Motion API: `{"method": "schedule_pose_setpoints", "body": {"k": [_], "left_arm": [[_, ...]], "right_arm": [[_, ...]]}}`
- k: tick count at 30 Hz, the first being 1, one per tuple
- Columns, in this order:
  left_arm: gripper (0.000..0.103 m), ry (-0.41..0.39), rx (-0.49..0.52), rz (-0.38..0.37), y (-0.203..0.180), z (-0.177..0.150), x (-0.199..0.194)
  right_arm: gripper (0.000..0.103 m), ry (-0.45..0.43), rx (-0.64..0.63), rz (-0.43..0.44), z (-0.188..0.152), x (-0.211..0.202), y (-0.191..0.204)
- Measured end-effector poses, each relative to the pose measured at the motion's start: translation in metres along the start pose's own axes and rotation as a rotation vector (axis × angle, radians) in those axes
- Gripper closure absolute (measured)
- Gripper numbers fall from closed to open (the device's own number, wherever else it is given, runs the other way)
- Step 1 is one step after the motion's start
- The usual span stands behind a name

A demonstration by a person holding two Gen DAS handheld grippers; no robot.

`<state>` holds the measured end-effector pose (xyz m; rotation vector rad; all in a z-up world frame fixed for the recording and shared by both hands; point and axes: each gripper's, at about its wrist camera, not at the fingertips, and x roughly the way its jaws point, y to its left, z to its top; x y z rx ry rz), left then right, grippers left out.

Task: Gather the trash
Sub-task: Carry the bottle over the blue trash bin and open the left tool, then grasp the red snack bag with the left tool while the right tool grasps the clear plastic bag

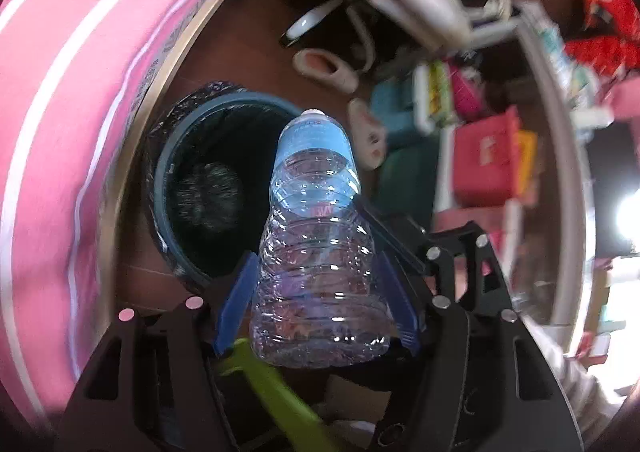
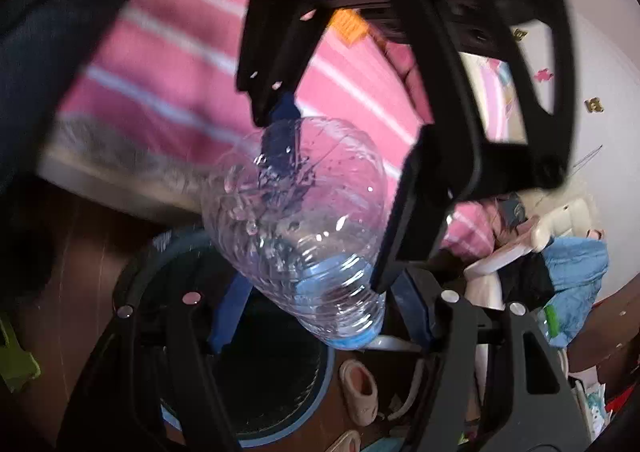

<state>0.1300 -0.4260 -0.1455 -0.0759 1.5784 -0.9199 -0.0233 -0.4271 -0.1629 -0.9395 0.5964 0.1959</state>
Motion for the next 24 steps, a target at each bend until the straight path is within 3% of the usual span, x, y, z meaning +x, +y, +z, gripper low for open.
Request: {"method": "schedule_pose_setpoints", "body": {"k": [1,2,3,7,11,17,21,24], "left_arm": [[0.026,0.008,0.011,0.034,-0.001,0.003,0.006],[0.022,0.014,0.024,0.081,0.001,0.005,0.011],[0.021,0.016,0.034,0.113,0.001,0.008,0.016],[0.021,0.027,0.016,0.131,0.013,0.011,0.021],[0.02,-0.02,0.005,0.122,0.01,0.014,0.011],[0.02,-0.165,0.005,0.113,-0.006,0.004,-0.025],[0.017,-0.298,0.027,0.101,-0.017,-0.015,-0.065],[0.016,-0.441,0.008,0.084,-0.016,-0.037,-0.105]], "right_arm": [[0.03,0.014,-0.009,-0.011,-0.004,-0.001,0.0],[0.021,0.034,-0.027,-0.046,-0.01,0.007,0.005],[0.018,0.045,-0.035,-0.064,-0.013,0.008,0.007],[0.017,0.133,-0.041,-0.088,-0.032,0.019,0.022],[0.017,0.183,0.065,-0.086,-0.045,0.01,0.014],[0.017,0.206,0.316,-0.093,-0.038,-0.028,-0.005],[0.017,0.146,0.435,-0.087,-0.012,-0.058,-0.024],[0.016,0.072,0.504,-0.064,0.017,-0.078,-0.045]]}}
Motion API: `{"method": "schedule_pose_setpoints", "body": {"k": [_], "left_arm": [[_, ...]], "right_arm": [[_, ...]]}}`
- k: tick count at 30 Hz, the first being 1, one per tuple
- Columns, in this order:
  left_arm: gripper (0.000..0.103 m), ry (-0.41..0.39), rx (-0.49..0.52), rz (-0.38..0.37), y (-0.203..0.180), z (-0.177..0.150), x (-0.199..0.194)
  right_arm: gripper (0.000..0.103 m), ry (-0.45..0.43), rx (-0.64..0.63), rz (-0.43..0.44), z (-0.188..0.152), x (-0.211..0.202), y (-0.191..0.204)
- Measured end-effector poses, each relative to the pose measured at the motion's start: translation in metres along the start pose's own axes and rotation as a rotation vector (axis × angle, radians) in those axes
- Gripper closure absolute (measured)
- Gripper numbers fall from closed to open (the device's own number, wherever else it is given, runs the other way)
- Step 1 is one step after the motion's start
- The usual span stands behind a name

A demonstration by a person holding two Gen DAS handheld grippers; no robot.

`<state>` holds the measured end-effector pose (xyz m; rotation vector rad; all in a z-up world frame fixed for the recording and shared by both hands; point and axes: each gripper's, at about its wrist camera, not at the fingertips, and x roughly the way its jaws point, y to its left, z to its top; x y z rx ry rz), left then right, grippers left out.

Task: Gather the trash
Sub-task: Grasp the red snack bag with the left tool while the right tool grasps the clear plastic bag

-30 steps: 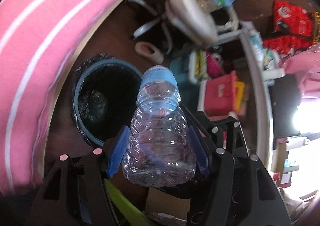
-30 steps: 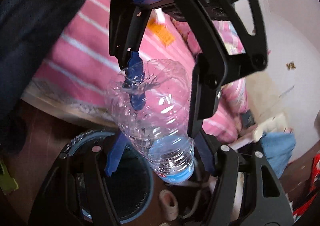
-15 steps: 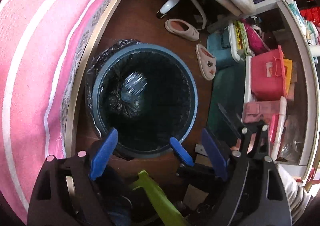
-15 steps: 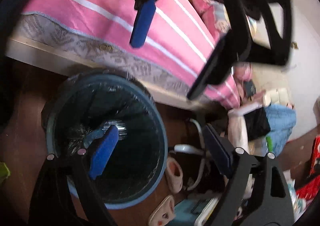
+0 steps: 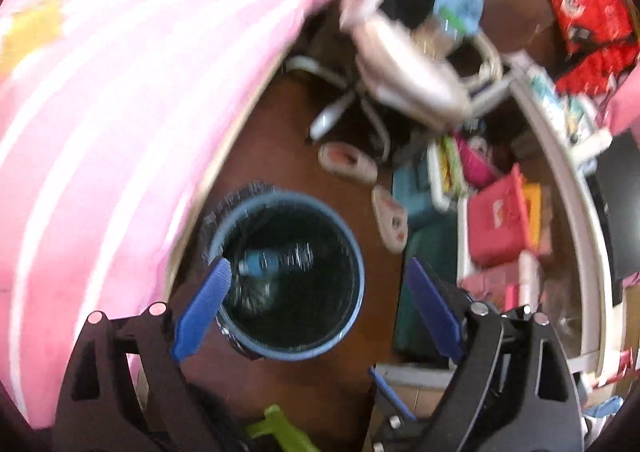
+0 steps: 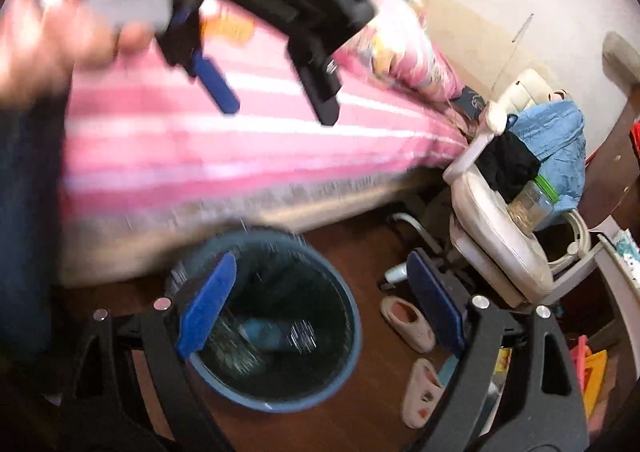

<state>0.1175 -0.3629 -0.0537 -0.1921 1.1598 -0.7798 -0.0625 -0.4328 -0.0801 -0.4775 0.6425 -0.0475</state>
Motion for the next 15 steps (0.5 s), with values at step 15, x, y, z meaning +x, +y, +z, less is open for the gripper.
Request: {"method": "schedule_pose_setpoints", "body": {"k": [15], "left_arm": [[0.012,-0.495,-0.143,-0.002,0.056,-0.034,-0.192]], "right_arm": [[0.008,-0.242,0.214,0.28,0.157,-0.078,0.017]]}}
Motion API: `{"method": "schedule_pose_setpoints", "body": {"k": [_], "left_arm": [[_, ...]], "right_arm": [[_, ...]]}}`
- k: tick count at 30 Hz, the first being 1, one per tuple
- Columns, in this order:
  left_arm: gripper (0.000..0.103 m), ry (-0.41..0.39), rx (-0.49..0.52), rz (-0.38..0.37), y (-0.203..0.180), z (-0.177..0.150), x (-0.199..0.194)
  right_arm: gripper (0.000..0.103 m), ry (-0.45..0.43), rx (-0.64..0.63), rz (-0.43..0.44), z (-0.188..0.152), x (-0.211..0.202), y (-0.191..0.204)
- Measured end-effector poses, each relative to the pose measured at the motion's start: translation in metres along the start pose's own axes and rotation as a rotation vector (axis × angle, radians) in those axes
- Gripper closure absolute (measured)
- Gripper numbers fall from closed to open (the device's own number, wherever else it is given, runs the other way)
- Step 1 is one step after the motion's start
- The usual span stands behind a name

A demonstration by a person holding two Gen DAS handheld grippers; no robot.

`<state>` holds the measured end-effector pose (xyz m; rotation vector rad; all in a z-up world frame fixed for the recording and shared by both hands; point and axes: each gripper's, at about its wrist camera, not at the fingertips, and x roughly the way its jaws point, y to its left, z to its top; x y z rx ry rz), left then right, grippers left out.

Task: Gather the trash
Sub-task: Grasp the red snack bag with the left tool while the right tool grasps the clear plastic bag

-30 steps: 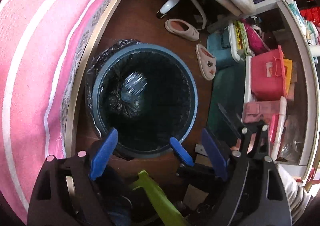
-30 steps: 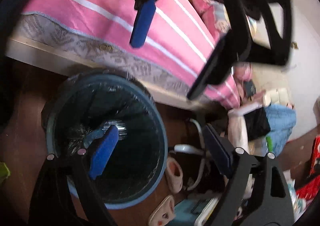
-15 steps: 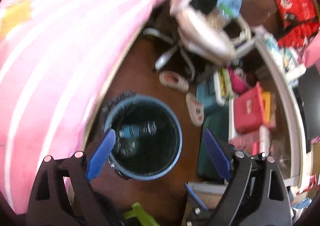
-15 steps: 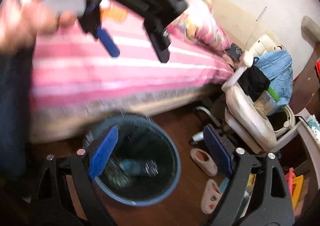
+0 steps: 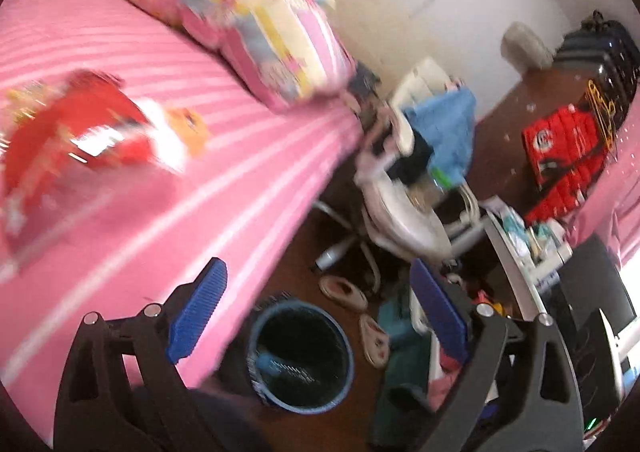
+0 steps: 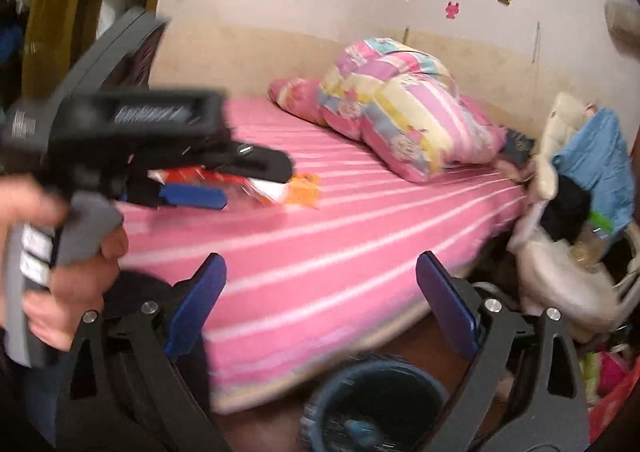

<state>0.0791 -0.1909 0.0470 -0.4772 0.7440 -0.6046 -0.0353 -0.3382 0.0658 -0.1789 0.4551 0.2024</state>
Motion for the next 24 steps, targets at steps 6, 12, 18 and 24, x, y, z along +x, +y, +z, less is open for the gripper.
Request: {"method": "schedule_pose_setpoints", "body": {"k": [6,12,18,24], "left_arm": [[0.012,-0.103,-0.013,0.155,0.059,0.014,-0.06],[0.012,-0.11,-0.057,0.282,0.123,0.017,-0.084],[0.012,-0.056,-0.001,0.41,0.16,0.019,-0.07],[0.012,-0.022,0.038,0.446,0.179,0.024,-0.047]], "right_arm": [[0.007,0.023,0.187,0.214,0.038,0.019,0.027],[0.007,0.112,0.269,0.337,0.063,0.065,0.065],[0.007,0.246,0.409,0.415,0.052,0.135,0.08],[0.007,0.294,0.596,0.461,0.043,0.195,0.073]]}}
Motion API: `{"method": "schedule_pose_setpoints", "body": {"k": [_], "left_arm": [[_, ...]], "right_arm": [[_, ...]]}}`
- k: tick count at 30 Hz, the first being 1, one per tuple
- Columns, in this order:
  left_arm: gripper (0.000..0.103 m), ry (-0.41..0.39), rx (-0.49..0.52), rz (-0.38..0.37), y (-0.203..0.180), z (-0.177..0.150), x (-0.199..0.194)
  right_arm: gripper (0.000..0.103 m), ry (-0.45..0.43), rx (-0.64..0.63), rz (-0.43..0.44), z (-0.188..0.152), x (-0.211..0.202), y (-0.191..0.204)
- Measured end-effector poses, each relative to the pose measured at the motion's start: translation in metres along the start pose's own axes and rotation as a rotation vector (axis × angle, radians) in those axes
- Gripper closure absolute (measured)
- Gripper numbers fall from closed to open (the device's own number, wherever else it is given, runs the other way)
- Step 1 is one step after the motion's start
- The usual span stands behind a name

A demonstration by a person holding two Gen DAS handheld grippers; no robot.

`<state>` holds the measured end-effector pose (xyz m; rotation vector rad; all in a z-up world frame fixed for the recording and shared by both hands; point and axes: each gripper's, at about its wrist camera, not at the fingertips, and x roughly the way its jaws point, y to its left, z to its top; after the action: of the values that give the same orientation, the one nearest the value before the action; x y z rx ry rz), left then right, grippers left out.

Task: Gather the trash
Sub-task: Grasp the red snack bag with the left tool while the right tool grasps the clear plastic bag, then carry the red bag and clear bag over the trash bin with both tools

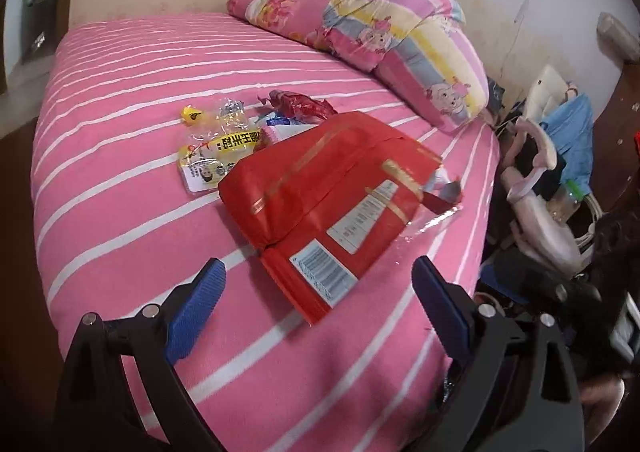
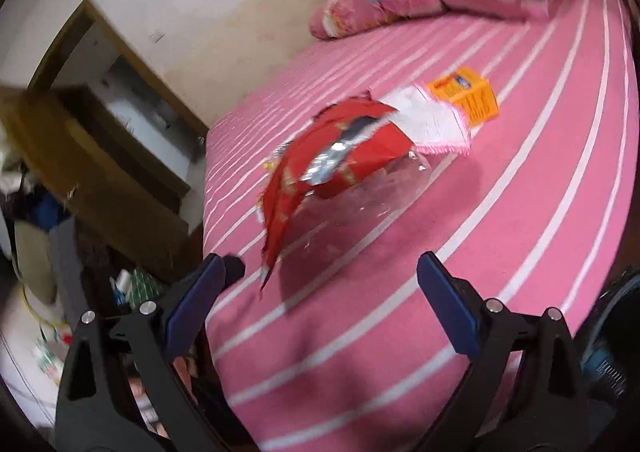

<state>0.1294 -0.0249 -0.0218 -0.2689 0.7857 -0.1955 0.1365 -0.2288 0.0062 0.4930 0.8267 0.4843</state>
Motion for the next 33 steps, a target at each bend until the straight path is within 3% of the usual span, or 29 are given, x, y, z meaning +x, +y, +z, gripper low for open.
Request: {"method": "schedule_pose_setpoints", "body": {"k": [7,12,17,19,21,23,27,28,33], "left_arm": [[0.012,0.023,0.085,0.037,-0.009,0.003,0.023],[0.013,0.035,0.088,0.045,-0.009,0.011,0.039],[0.033,0.059,0.076,0.055,-0.006,0.015,0.052],[0.053,0.074,0.078,0.053,-0.005,0.015,0.056],[0.064,0.076,0.079,0.048,-0.005,0.015,0.058],[0.067,0.067,0.069,0.044,-0.003,0.017,0.057],[0.076,0.036,0.042,0.029,0.001,0.018,0.049],[0.078,0.03,0.034,0.024,0.002,0.018,0.048],[0.086,-0.012,-0.009,0.011,0.009,0.017,0.03]], "right_arm": [[0.008,0.037,0.159,-0.033,0.015,0.041,-0.033],[0.021,0.035,0.185,-0.024,0.022,0.053,-0.044],[0.034,0.05,0.176,-0.025,0.024,0.064,-0.049],[0.041,0.055,0.184,-0.015,0.023,0.066,-0.052],[0.052,0.049,0.188,-0.009,0.023,0.067,-0.055],[0.065,0.045,0.183,0.002,0.022,0.066,-0.056],[0.072,0.025,0.12,-0.015,0.022,0.064,-0.046],[0.082,0.019,0.1,-0.018,0.023,0.062,-0.042],[0.087,-0.014,0.014,-0.065,0.019,0.056,-0.028]]}}
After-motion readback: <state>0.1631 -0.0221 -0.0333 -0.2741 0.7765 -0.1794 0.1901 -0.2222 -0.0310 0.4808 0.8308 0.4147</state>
